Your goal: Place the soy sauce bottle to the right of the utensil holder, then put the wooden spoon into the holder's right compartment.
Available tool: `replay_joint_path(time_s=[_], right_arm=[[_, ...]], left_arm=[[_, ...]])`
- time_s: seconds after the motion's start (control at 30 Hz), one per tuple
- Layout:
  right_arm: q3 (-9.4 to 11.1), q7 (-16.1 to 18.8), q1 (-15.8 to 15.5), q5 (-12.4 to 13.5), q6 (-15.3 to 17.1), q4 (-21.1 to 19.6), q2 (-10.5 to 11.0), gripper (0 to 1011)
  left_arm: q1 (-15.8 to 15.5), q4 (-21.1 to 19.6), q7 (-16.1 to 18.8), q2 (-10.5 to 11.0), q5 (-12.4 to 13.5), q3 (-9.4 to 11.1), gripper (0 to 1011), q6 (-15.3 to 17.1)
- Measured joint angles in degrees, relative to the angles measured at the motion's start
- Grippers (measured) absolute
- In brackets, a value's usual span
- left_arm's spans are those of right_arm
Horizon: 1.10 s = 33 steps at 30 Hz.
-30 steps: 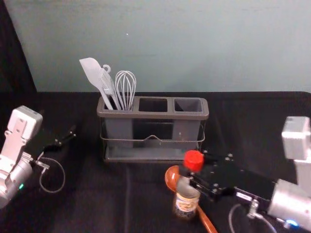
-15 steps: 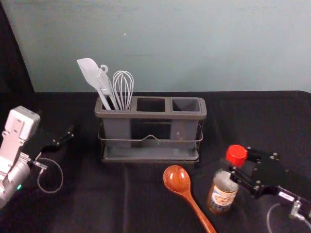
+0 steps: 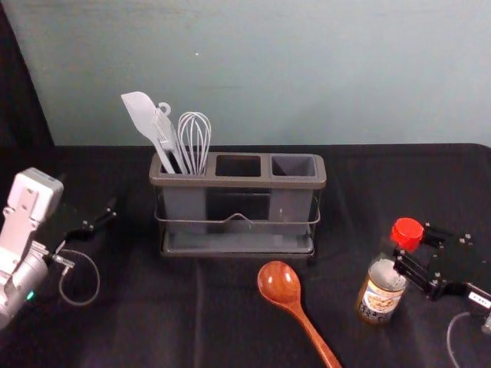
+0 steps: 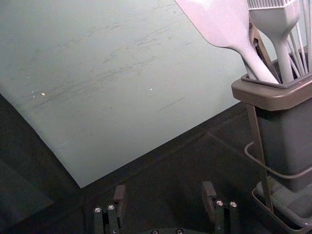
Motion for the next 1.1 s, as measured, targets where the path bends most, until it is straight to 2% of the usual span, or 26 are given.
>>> replay_joint_path(time_s=[0.57, 1.1], right_arm=[[1.95, 0.03, 0.74, -2.6, 1.25, 0.42, -1.23, 382], [4.73, -0.67, -0.91, -2.73, 1.4, 1.28, -2.45, 382]], left_arm=[[0.0, 0.0, 0.0, 0.0, 0.0, 0.0, 1011, 0.0], [0.0, 0.0, 0.0, 0.0, 0.0, 0.0, 1011, 0.0]])
